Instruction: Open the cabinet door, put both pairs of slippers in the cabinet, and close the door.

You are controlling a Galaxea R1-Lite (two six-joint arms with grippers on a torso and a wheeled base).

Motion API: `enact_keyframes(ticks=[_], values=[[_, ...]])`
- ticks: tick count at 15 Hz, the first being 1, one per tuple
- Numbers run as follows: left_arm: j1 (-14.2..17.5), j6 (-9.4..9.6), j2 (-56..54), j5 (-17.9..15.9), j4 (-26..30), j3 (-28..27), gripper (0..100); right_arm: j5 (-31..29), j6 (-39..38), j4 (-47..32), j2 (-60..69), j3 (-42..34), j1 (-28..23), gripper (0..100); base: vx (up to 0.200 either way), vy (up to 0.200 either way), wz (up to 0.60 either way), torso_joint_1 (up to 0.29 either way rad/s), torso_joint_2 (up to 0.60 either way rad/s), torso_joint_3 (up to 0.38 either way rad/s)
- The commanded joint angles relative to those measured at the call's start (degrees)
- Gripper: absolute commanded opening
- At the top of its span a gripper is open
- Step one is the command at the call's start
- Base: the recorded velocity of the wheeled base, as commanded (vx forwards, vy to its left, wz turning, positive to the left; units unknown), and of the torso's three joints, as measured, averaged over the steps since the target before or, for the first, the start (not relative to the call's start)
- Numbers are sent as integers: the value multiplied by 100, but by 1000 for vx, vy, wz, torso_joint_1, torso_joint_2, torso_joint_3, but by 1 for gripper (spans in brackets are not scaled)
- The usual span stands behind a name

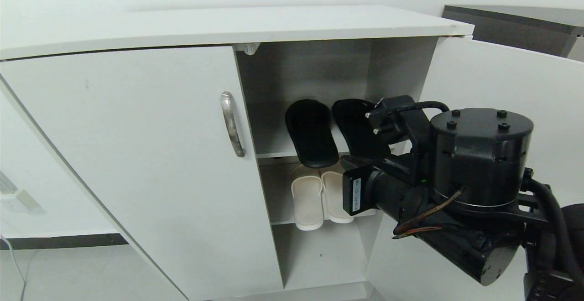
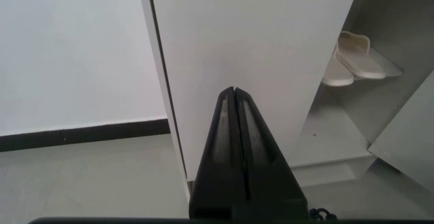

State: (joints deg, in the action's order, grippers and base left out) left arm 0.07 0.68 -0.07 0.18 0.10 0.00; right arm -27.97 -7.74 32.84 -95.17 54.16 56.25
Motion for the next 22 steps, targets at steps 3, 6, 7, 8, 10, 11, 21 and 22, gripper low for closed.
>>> enact_keyframes(ticks=[3,6,7,8,10,11,21,22], values=[[1,2,7,-1,-1,-9,0,10,18,12,16,-178,35,0,0,0,0,0,0,0],[1,2,7,8,-1,0,0,63,27,12,34,-257,27,0,0,0,0,0,0,0],[1,2,7,-1,-1,0,0,72,27,12,34,-266,27,0,-200,0,0,-2,2,7],[1,2,7,-1,-1,0,0,72,27,3,25,-283,18,0,-200,0,0,7,-2,7],[1,2,7,-9,-1,0,0,81,97,12,25,-327,18,0,-200,0,0,15,-2,-2],[1,2,7,-9,-1,0,0,81,106,12,34,-336,18,0,-200,0,0,-7,-2,12],[1,2,7,-9,-1,0,0,81,106,12,25,-398,9,0,-120,0,0,1,1,3],[1,2,7,-9,-1,0,0,81,106,12,16,-407,9,0,0,0,0,0,0,0]])
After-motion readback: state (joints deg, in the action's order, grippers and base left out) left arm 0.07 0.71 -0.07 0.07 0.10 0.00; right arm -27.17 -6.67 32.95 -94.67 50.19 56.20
